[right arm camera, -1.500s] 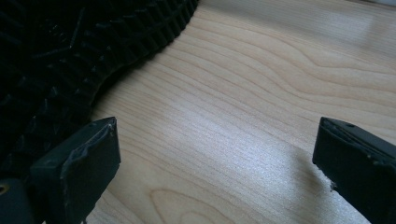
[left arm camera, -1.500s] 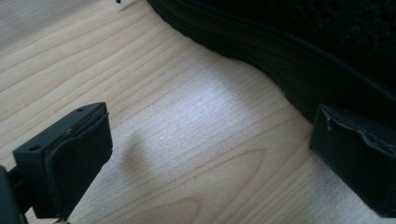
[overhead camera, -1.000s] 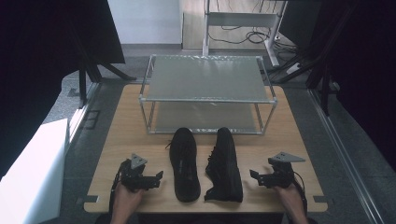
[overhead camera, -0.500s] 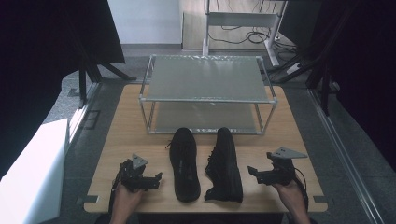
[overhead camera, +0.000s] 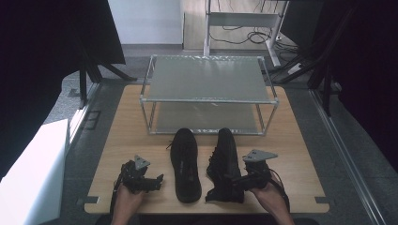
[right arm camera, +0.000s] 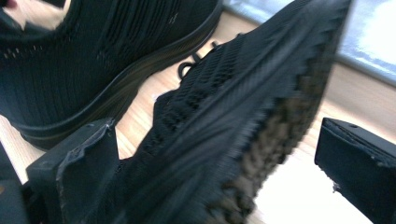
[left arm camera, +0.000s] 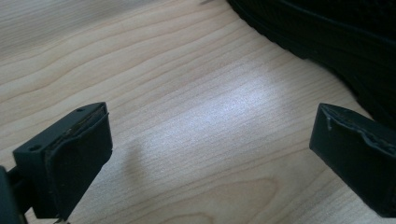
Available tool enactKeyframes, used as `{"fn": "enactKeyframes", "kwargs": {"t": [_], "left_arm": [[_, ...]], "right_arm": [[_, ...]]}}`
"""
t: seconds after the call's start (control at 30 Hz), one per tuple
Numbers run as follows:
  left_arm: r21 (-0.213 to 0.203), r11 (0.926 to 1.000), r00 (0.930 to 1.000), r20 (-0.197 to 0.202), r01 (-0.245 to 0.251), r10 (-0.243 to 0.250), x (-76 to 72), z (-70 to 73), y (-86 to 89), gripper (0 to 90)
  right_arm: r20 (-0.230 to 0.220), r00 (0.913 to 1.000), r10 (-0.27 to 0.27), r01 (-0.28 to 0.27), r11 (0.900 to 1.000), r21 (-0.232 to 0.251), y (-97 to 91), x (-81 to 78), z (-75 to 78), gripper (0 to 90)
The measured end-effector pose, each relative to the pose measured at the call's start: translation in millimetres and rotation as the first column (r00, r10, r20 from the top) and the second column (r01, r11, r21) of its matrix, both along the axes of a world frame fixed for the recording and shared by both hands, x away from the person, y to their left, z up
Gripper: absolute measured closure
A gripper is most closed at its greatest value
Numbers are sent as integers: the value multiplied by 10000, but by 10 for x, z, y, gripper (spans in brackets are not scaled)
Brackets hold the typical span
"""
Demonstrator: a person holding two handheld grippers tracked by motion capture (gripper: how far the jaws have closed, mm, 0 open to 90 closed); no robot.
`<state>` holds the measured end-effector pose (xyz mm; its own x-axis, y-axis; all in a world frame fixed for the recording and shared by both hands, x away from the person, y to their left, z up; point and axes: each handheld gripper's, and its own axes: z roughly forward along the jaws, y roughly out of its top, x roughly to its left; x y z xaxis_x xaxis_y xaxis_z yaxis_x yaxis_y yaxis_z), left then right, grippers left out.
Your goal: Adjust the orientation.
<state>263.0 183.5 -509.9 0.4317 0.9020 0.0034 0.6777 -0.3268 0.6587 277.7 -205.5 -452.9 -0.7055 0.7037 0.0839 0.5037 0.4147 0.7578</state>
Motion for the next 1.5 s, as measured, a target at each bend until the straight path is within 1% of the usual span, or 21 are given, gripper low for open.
{"fn": "enactKeyframes", "kwargs": {"t": [0.03, 0.07, 0.1, 0.17, 0.23, 0.43, 0.47, 0.53, 0.57, 0.73, 0.87, 0.97, 1.03, 1.1, 1.2, 1.27, 1.3, 1.37, 1.4, 1.47, 1.5], "left_arm": [[14, 10000, 10000, -15, 12, -12, 0, -2, -4, 0], [57, 10000, 10000, -24, 34, -34, 0, -2, -7, 0], [73, 10000, 10000, -24, 45, -45, -1, -3, -9, 0], [107, 9999, 10000, -40, 54, -54, -1, -3, -13, 0], [117, 9999, 10000, -67, 64, -63, -1, -7, -20, 0], [229, 9997, 9999, -112, 118, -115, -2, -18, -48, 0], [233, 9997, 9999, -114, 121, -118, -2, -18, -49, 0], [229, 9997, 9999, -113, 115, -113, -2, -18, -46, 0], [226, 9997, 9999, -113, 111, -109, -2, -18, -45, 0], [282, 9995, 9998, -140, 136, -133, -1, -20, -50, 0], [297, 9994, 9998, -136, 171, -167, -2, -19, -53, 0], [288, 9994, 9998, -147, 165, -161, -1, -25, -58, 0], [305, 9994, 9998, -140, 172, -168, -1, -25, -60, 0], [310, 9994, 9998, -144, 175, -171, 0, -25, -62, 0], [302, 9994, 9997, -158, 176, -171, -1, -28, -69, 0], [312, 9993, 9997, -179, 190, -185, 0, -29, -71, 0], [311, 9993, 9996, -185, 196, -190, 1, -30, -72, 0], [320, 9993, 9996, -188, 207, -201, 1, -30, -74, 0], [322, 9993, 9996, -189, 211, -205, 1, -30, -74, 0], [332, 9992, 9996, -192, 226, -219, 0, -30, -75, 0], [337, 9992, 9996, -195, 229, -222, 0, -30, -76, 0]], "right_arm": [[-12, 10000, 82, -82, 9997, -245, 66, -3, -34, 0], [-10, 9999, 120, -120, 9990, -436, 86, -5, -51, 0], [-10, 9999, 120, -120, 9990, -436, 86, -5, -51, 0], [33, 9999, 116, -113, 9966, -814, 100, 1, -98, 0], [-117, 9999, 34, -41, 9984, -570, 68, 15, -121, 0], [-151, 9998, -111, 106, 9994, -332, -22, 22, -133, 0], [-74, 9998, -157, 154, 9992, -369, -39, 18, -137, 0], [-112, 9997, -225, 222, 9992, -323, -64, 17, -140, 0], [-109, 9996, -241, 237, 9990, -379, -79, 17, -141, 0], [-241, 9989, -391, 387, 9991, -150, -147, 22, -161, 0], [-145, 9986, -512, 509, 9985, -194, -193, 19, -154, 2], [-238, 9983, -531, 528, 9985, -128, -246, 12, -140, 58], [-282, 9981, -540, 538, 9985, -71, -277, 1, -130, 113], [-278, 9978, -597, 596, 9982, -53, -316, -4, -117, 140], [-189, 9974, -702, 700, 9974, -146, -368, -5, -104, 155], [-181, 9969, -769, 767, 9970, -117, -400, -8, -93, 195], [-194, 9967, -792, 789, 9968, -128, -415, -9, -89, 223], [-268, 9968, -749, 749, 9972, -17, -443, -18, -72, 331], [-231, 9971, -726, 727, 9974, -1, -455, -26, -62, 368], [-56, 9955, -944, 942, 9953, -221, -479, -36, -42, 395], [-21, 9944, -1061, 1060, 9941, -225, -494, -38, -37, 409]]}}
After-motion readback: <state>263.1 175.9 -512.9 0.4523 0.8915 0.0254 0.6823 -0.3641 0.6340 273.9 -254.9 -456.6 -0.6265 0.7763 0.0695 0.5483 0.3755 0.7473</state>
